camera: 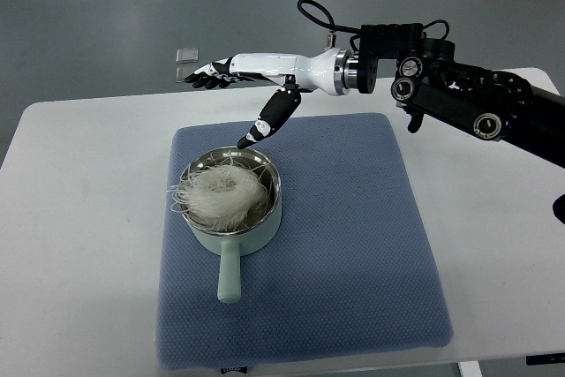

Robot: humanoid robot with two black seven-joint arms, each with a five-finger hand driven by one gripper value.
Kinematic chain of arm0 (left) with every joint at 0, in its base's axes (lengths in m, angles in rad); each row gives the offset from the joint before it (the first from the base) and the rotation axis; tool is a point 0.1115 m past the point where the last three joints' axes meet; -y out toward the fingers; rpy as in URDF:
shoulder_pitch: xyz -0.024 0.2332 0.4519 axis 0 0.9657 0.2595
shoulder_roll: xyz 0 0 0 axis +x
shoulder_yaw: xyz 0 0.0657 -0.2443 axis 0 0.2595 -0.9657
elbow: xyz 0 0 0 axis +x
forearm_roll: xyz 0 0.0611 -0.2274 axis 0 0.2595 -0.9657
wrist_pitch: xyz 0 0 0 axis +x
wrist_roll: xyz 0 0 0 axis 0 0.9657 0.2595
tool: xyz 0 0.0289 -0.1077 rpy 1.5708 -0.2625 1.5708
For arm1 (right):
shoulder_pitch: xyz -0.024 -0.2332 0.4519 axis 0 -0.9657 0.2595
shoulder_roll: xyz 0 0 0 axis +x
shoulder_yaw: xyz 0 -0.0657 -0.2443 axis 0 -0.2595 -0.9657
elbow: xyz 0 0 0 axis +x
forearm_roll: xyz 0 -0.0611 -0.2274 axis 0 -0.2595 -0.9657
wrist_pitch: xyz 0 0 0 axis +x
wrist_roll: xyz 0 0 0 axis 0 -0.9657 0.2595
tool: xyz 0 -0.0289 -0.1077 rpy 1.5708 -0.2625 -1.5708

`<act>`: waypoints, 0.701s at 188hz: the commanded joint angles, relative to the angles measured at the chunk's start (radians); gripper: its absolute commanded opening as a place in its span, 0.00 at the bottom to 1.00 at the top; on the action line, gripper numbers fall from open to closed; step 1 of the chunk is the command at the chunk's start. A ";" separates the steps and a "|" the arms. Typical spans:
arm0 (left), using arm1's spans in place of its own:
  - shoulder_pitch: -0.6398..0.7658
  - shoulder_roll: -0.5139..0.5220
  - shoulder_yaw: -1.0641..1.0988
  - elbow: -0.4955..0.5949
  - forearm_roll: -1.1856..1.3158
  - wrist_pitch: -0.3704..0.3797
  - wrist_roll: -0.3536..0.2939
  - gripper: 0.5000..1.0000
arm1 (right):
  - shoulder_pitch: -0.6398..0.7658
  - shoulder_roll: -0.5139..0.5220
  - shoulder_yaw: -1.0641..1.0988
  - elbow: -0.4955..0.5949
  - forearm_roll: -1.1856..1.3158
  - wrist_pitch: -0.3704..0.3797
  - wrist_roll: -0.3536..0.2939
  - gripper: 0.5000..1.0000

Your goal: Put vermicelli into pot with right hand

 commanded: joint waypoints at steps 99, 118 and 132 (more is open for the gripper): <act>0.000 0.000 0.000 0.000 0.000 0.000 0.000 1.00 | -0.344 -0.037 0.228 -0.187 0.846 -0.026 -0.237 0.83; 0.000 0.000 0.000 0.000 0.000 0.000 0.000 1.00 | -0.364 -0.037 0.228 -0.193 0.901 -0.064 -0.235 0.83; 0.000 0.000 0.000 0.000 0.000 0.000 0.000 1.00 | -0.372 -0.037 0.228 -0.199 0.904 -0.069 -0.224 0.85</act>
